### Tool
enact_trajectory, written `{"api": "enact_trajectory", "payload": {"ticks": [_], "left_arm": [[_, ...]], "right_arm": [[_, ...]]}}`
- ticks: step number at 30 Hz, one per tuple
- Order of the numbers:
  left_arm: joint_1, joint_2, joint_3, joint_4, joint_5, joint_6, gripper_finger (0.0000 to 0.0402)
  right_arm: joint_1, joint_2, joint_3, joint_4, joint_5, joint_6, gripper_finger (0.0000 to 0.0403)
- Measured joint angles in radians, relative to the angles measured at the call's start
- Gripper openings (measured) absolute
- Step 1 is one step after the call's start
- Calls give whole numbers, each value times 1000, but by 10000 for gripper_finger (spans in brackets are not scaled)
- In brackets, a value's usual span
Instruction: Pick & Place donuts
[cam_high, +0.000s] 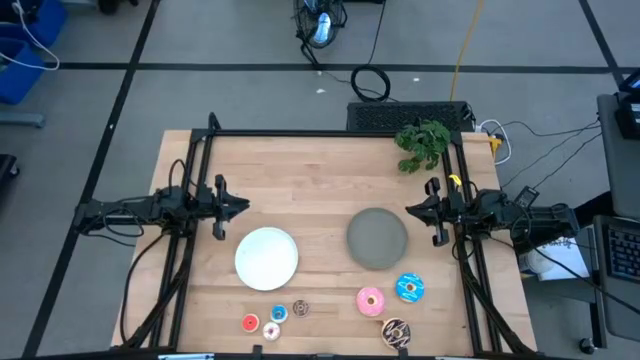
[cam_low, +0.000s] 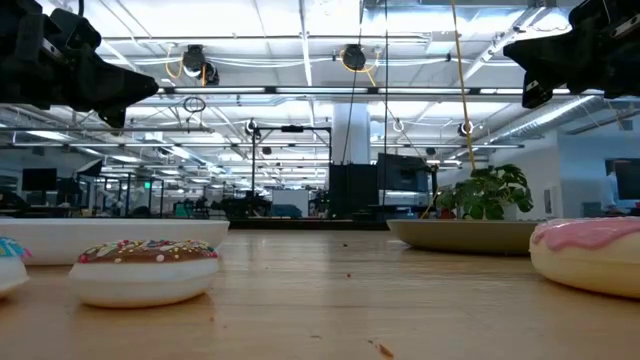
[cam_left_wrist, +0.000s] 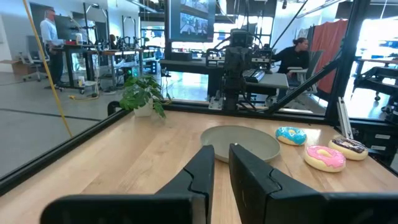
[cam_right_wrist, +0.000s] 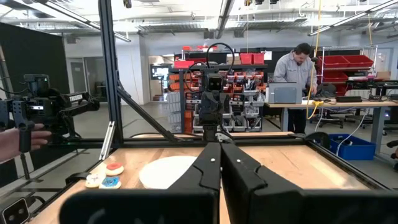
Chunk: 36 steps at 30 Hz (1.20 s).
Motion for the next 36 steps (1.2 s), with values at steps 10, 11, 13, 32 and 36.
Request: {"api": "enact_trajectory", "payload": {"ticks": [10,11,13,32,36], "left_arm": [[0,0,0,0,0,0,51],[0,0,0,0,0,0,51],[0,0,0,0,0,-14,51],[-70,90,144,71,87,-117,51],[-150,286,345,-43,-67,-109,51]], "right_arm": [[0,0,0,0,0,0,0],[0,0,0,0,0,0,0],[0,0,0,0,0,0,0],[0,0,0,-60,0,0,0],[0,0,0,-61,0,0,0]]}}
